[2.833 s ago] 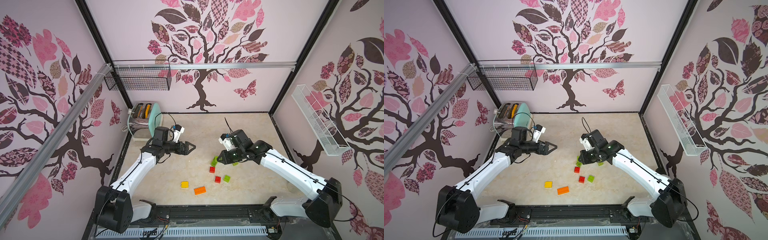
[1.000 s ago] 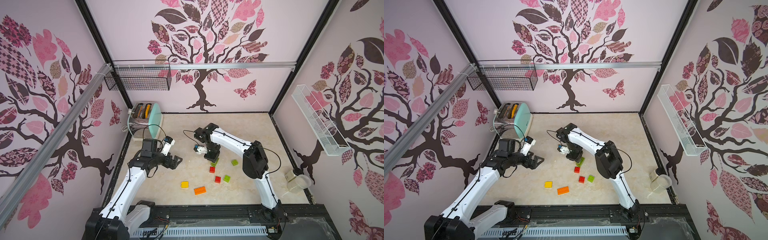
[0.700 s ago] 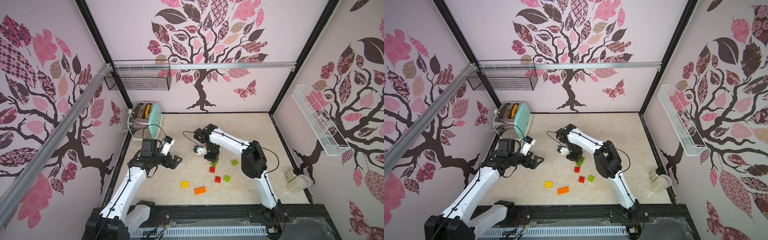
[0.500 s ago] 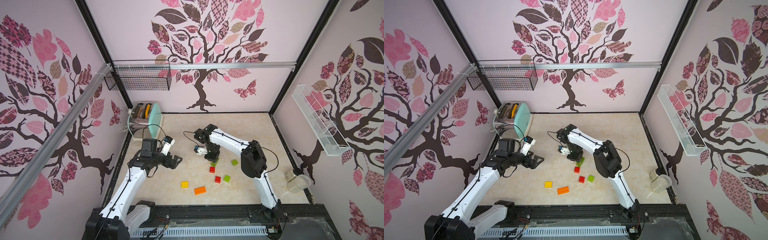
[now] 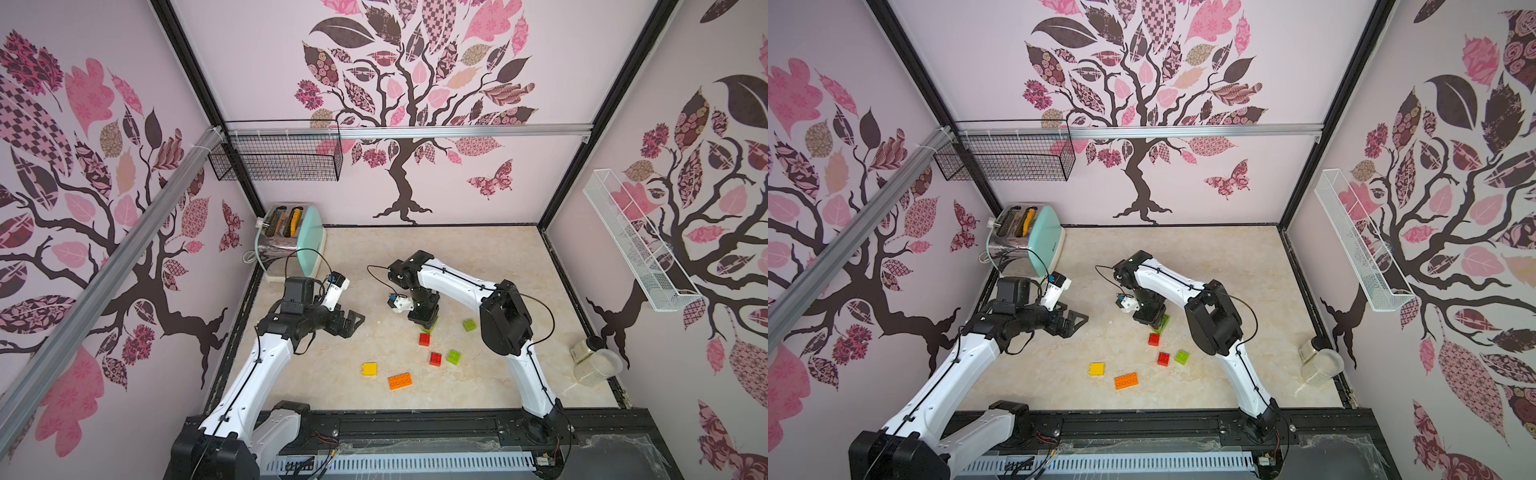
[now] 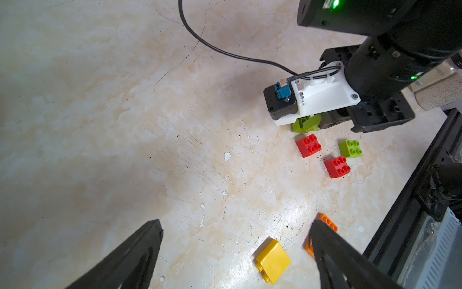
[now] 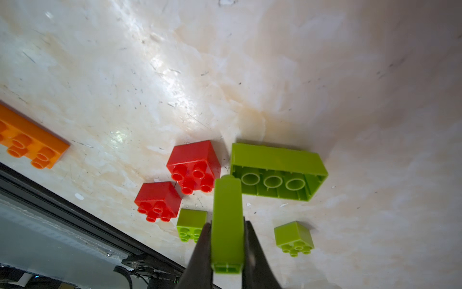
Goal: Assemble a giraffe with lego
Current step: Assemble the lego brick with the lego brick.
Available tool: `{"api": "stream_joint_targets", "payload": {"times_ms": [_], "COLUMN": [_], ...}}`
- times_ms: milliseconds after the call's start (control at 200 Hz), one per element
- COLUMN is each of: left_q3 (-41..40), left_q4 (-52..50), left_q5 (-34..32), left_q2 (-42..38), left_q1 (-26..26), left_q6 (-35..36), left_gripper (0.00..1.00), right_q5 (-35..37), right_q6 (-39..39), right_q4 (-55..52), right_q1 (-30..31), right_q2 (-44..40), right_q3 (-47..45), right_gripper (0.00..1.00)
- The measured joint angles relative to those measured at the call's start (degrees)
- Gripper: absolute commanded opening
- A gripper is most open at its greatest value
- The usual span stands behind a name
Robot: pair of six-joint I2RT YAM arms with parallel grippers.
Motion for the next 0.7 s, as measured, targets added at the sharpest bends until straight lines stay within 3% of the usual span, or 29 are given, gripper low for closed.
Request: {"api": "stream_joint_targets", "payload": {"times_ms": [700], "left_q3": [-0.9], "left_q4": [0.6], "left_q5": [0.0], "left_q2": [0.0], "left_q1": [0.0], "left_q6": [0.0], "left_gripper": [0.98], "right_q5": [0.2], "right_q6": [0.0], "right_q4": [0.1], "right_q1": [-1.8], "right_q2": [0.3], "right_q3": [-0.3], "right_gripper": [0.0]}}
